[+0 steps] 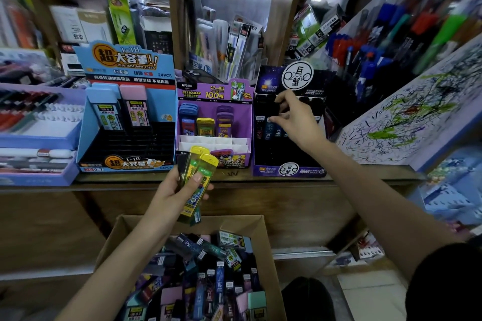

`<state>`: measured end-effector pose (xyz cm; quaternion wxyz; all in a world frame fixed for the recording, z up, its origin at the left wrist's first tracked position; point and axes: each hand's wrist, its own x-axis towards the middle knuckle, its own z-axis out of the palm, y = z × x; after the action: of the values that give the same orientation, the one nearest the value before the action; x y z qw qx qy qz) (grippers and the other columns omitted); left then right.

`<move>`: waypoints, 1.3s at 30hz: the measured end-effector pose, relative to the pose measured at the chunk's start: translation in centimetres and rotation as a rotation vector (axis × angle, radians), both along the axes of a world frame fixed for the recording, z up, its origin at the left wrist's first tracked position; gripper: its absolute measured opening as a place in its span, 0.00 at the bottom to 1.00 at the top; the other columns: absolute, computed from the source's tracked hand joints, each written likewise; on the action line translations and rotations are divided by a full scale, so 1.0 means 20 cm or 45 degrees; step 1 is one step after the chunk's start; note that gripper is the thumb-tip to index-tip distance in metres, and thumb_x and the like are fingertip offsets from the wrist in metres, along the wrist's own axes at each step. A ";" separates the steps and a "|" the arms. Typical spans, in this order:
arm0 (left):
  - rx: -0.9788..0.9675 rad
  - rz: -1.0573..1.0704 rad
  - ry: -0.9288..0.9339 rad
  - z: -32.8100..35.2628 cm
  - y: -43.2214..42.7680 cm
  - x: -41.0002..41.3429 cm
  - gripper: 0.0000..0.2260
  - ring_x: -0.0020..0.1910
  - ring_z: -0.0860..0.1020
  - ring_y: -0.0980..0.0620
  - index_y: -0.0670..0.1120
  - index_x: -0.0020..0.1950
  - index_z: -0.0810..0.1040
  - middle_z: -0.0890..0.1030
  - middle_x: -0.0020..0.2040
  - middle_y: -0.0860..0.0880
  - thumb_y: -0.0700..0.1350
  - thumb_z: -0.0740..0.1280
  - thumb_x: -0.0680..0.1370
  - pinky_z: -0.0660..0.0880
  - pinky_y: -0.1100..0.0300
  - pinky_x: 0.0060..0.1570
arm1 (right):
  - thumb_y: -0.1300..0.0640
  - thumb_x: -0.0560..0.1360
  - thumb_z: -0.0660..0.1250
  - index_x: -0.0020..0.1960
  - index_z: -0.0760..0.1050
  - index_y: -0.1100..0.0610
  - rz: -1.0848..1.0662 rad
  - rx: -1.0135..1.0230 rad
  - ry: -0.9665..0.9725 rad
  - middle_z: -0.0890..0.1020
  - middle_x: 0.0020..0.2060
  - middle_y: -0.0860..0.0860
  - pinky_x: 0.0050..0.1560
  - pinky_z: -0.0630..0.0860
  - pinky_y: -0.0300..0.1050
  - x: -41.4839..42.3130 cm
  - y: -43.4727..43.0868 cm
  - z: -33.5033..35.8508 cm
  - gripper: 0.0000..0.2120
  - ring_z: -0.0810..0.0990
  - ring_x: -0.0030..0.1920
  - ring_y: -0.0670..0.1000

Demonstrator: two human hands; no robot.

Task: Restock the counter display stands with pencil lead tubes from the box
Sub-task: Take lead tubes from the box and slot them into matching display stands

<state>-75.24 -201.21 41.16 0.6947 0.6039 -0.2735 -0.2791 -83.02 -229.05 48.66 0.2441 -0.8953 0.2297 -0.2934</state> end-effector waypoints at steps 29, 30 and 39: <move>0.015 0.147 -0.057 0.12 0.17 0.07 0.11 0.29 0.76 0.56 0.45 0.54 0.74 0.83 0.34 0.49 0.50 0.58 0.79 0.74 0.65 0.32 | 0.64 0.73 0.69 0.43 0.75 0.57 0.265 0.669 -0.254 0.80 0.37 0.53 0.34 0.77 0.38 0.13 0.55 0.24 0.04 0.79 0.34 0.44; 0.014 0.158 -0.060 0.12 0.18 0.08 0.10 0.29 0.76 0.56 0.44 0.54 0.73 0.82 0.34 0.48 0.48 0.58 0.80 0.74 0.66 0.31 | 0.64 0.73 0.70 0.44 0.76 0.58 0.246 0.574 -0.266 0.79 0.37 0.53 0.36 0.77 0.39 0.15 0.53 0.27 0.04 0.78 0.36 0.45; 0.003 0.156 -0.061 0.11 0.24 0.12 0.11 0.30 0.77 0.56 0.47 0.53 0.74 0.82 0.35 0.48 0.52 0.59 0.77 0.74 0.67 0.33 | 0.58 0.73 0.70 0.44 0.76 0.53 0.212 -0.025 -0.214 0.79 0.40 0.47 0.42 0.72 0.34 0.29 0.51 0.20 0.03 0.77 0.41 0.47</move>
<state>-72.83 -196.34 43.34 0.7029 0.6270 -0.2522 -0.2217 -77.17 -218.81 52.62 0.2771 -0.8859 0.1303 -0.3484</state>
